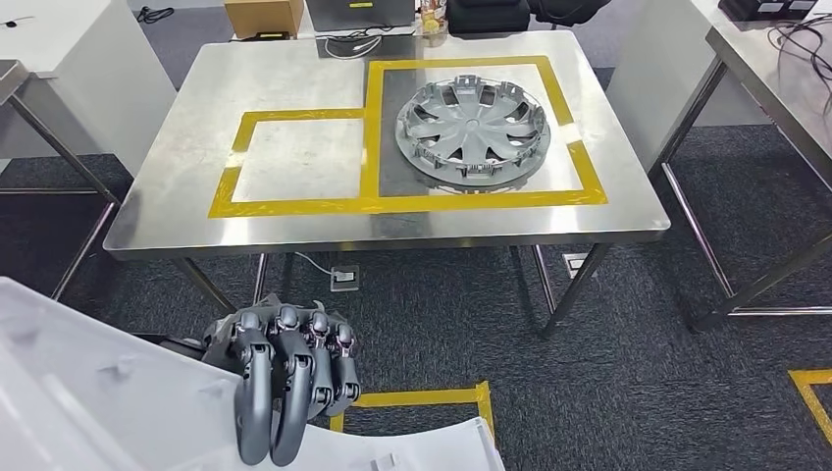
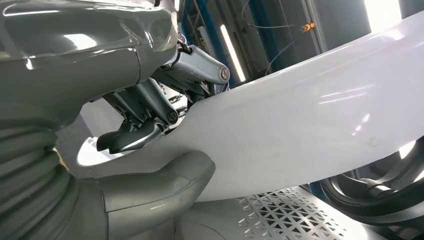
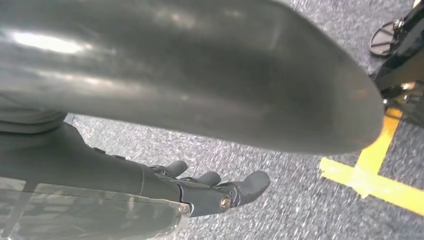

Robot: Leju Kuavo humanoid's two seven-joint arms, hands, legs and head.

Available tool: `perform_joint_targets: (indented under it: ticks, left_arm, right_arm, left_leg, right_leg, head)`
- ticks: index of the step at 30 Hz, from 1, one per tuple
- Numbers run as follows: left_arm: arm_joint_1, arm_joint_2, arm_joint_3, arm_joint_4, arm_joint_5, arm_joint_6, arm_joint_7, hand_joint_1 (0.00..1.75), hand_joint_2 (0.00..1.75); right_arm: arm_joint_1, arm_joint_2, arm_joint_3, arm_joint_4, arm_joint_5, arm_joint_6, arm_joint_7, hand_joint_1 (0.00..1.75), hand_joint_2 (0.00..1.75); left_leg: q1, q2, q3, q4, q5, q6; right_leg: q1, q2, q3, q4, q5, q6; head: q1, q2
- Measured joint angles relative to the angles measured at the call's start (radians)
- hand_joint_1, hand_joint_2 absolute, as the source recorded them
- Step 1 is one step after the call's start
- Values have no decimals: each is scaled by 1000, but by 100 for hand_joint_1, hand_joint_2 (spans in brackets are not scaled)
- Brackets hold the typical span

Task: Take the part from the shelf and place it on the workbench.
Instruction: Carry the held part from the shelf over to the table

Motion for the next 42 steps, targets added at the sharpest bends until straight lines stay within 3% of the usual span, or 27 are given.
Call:
perform_joint_targets:
  ticks: [3,5,6,7,8,10,14,15,17,19,20,21,22,24,26,30,32,34,35,36,37,39,40,42]
  left_arm:
    - [1,0,2,-1,0,0,0,175,175]
    - [3,0,2,-1,1,0,0,175,175]
    - [3,0,2,-1,1,0,0,175,175]
    - [3,0,2,-1,1,0,0,175,175]
    - [3,0,2,-1,0,0,0,175,175]
    - [1,0,3,-2,0,0,0,175,175]
    - [1,-2,3,-2,-5,-1,0,175,175]
    - [0,-3,3,-3,-6,-1,0,175,175]
    - [0,-6,3,-3,-6,-2,0,175,175]
    - [1,-7,1,-1,-6,-3,0,175,175]
    - [3,-7,0,0,-6,-3,0,175,175]
    - [3,-7,-1,0,-6,-3,0,175,175]
    - [3,-7,-1,1,-6,-4,0,175,175]
    - [3,-8,-1,2,-6,-4,0,175,175]
    - [3,-8,-1,2,-7,-5,0,175,175]
    - [1,-8,-1,2,-8,-5,0,175,175]
    - [1,-8,0,1,-8,-5,0,175,175]
    - [3,-8,0,2,-9,-5,0,175,175]
    - [4,-8,0,2,-10,-5,0,175,175]
    - [4,-8,0,3,-12,-5,0,175,175]
    - [4,-8,1,3,-13,-5,-1,175,175]
    - [4,-7,2,3,-16,-5,-2,175,175]
    - [3,-7,4,3,-17,-5,-3,175,175]
    - [3,-8,7,3,-17,-5,-4,175,175]
  right_arm:
    - [1,1,0,-6,0,5,-1,0,0]
    - [2,2,0,-6,0,6,-1,0,0]
    - [2,3,0,-6,0,6,-2,0,0]
    - [2,3,0,-6,0,6,-2,0,0]
    - [2,4,0,-7,0,6,-2,0,0]
    - [3,7,0,-8,0,6,-2,0,0]
    - [2,10,0,-9,0,6,-3,0,0]
    - [2,10,0,-9,0,6,-3,0,0]
    - [2,9,0,-9,0,6,-4,0,0]
    - [5,7,0,-10,0,5,-4,0,0]
    - [6,7,0,-10,0,5,-4,0,0]
    - [7,7,0,-10,0,5,-4,0,0]
    - [8,6,0,-10,0,4,-4,0,0]
    - [8,6,-2,-11,0,1,-5,0,0]
    - [8,5,-3,-11,0,-2,-5,0,0]
    - [7,9,-8,-12,0,-2,-5,0,0]
    - [7,11,-8,-12,0,-3,-5,0,0]
    - [7,11,-8,-12,0,-3,-5,0,0]
    - [7,12,-8,-12,0,-3,-5,0,0]
    - [8,12,-8,-12,0,-3,-5,0,0]
    - [9,12,-8,-12,0,-3,-6,0,0]
    - [10,13,-8,-12,0,-4,-6,0,0]
    - [9,13,-8,-12,0,-4,-7,0,0]
    - [7,13,-8,-12,0,-4,-8,0,0]
  left_leg:
    - [13,3,-81,171,-87,-22]
    - [20,6,-127,260,-110,-28]
    - [22,7,-125,251,-94,-29]
    - [23,8,-102,202,-63,-26]
    - [23,9,-66,129,-27,-21]
    - [18,11,-6,7,11,-10]
    - [8,10,18,-39,12,11]
    - [9,10,29,-49,16,18]
    - [12,11,46,-65,24,30]
    - [7,10,49,-66,20,36]
    - [6,8,52,-66,17,38]
    - [5,6,55,-65,14,38]
    - [4,4,60,-64,8,36]
    - [3,2,71,-56,-8,28]
    - [-2,1,74,-47,-27,18]
    - [1,1,72,-27,-53,-1]
    - [8,3,30,57,-92,-15]
    - [16,5,-55,195,-137,-27]
    - [20,6,-92,243,-142,-31]
    - [23,7,-112,256,-126,-32]
    - [25,8,-112,228,-90,-31]
    - [25,9,-67,95,3,-22]
    - [23,10,-42,35,31,-16]
    - [16,11,-18,-23,44,-4]
  right_leg:
    - [-3,0,3,-1,-1,-8]
    - [-2,0,3,-1,-2,-9]
    - [-2,0,4,-1,-2,-9]
    - [-2,0,5,-1,-3,-8]
    - [-2,0,7,-1,-3,-7]
    - [0,0,9,-2,-6,-1]
    - [-1,-1,12,-8,-9,22]
    - [-1,-1,6,6,-16,23]
    - [1,0,-42,100,-53,15]
    - [2,0,-120,236,-98,11]
    - [2,0,-148,275,-104,15]
    - [1,0,-157,277,-93,22]
    - [0,0,-144,237,-67,32]
    - [-1,0,-80,92,1,45]
    - [0,0,-34,1,32,36]
    - [0,1,-18,-9,21,6]
    - [-4,1,-8,-10,13,-6]
    - [-4,1,2,-10,3,-11]
    - [-4,1,8,-10,-3,-11]
    - [-5,2,16,-10,-10,-9]
    - [-5,2,26,-10,-17,-7]
    - [-5,3,45,-12,-31,-2]
    - [-2,3,52,-13,-38,3]
    - [0,4,62,-15,-45,15]
  head:
    - [-6,0]
    - [-6,0]
    - [-6,0]
    - [-6,0]
    - [-6,0]
    - [-6,0]
    - [-4,0]
    - [-3,0]
    - [2,0]
    - [4,0]
    - [4,0]
    - [4,0]
    - [4,0]
    - [4,0]
    - [3,0]
    - [2,0]
    - [0,0]
    - [-1,0]
    - [-1,0]
    - [-1,0]
    - [-2,0]
    - [-1,0]
    - [-1,0]
    - [-1,0]
